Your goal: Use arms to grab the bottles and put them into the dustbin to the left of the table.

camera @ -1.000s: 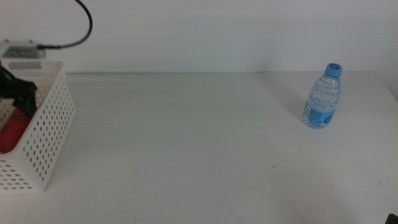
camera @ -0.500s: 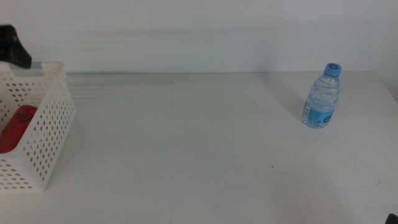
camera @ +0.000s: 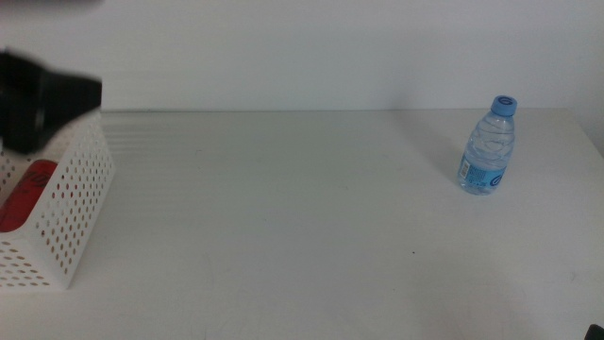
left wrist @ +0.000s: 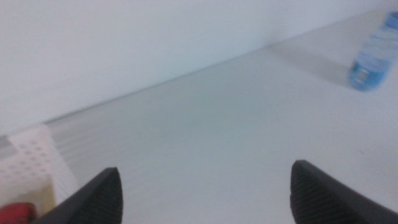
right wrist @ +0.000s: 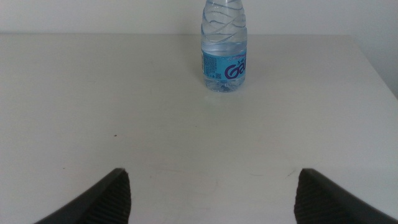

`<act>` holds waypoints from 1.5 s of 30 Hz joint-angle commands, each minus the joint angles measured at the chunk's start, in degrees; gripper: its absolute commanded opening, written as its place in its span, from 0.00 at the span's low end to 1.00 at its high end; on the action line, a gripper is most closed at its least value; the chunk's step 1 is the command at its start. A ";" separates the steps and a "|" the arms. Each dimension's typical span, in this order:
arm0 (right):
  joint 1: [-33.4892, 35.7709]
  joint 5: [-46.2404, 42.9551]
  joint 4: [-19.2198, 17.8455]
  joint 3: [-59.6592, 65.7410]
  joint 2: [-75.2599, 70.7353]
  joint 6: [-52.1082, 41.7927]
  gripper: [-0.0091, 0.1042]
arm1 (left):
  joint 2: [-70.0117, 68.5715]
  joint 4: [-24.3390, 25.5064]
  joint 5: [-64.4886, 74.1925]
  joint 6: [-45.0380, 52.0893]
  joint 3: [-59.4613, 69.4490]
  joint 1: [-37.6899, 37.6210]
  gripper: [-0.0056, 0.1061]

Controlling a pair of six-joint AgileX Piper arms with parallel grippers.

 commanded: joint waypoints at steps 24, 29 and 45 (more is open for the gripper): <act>-0.21 -4.26 -0.21 -0.50 -1.52 -0.58 0.70 | -18.55 -8.08 -12.81 0.26 23.81 -5.18 0.81; -0.21 -4.26 -0.21 -0.50 -1.52 -0.58 0.70 | -18.55 2.02 -13.47 -9.75 23.81 -5.24 0.81; -0.21 -4.26 -0.21 -0.50 -1.52 -0.58 0.70 | -18.55 12.62 -19.15 -16.84 23.81 -14.92 0.81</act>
